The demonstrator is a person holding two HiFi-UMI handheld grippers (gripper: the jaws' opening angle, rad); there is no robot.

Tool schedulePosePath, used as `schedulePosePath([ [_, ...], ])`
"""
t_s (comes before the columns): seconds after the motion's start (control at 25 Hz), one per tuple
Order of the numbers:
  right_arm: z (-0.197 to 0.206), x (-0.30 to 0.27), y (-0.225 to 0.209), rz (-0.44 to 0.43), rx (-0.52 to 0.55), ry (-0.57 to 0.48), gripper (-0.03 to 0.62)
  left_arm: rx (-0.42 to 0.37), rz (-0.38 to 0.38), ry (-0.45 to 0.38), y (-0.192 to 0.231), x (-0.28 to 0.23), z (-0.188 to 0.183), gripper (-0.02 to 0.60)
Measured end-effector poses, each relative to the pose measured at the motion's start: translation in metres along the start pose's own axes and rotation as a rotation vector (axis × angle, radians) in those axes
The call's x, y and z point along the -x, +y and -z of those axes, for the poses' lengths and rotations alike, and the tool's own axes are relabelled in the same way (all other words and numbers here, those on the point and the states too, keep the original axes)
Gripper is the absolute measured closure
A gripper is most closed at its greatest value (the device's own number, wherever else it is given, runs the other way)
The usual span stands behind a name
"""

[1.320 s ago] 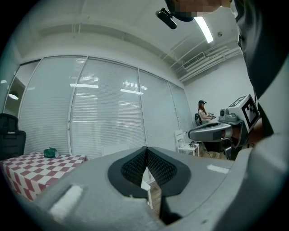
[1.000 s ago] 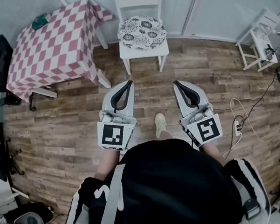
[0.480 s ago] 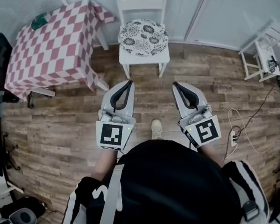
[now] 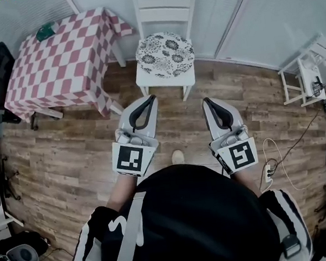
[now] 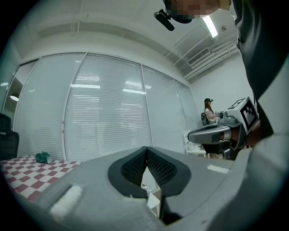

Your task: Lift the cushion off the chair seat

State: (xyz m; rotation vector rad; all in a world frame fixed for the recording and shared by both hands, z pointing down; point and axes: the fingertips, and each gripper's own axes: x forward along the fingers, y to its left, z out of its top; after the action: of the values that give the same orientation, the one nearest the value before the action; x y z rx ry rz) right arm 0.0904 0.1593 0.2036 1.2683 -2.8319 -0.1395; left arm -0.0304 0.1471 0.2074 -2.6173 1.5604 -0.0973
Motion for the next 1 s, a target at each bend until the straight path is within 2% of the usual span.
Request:
schedulePosePath([
  [0.36, 0.015, -0.012, -0.024, -0.034, -0.008, 0.008, 0.6, 0.022, -0.023, 0.001, 0.002, -0.024, 0.003, 0.581],
  [1.0, 0.018, -0.014, -0.033, -0.045, -0.023, 0.008, 0.6, 0.02, -0.016, -0.002, -0.001, -0.038, 0.003, 0.581],
])
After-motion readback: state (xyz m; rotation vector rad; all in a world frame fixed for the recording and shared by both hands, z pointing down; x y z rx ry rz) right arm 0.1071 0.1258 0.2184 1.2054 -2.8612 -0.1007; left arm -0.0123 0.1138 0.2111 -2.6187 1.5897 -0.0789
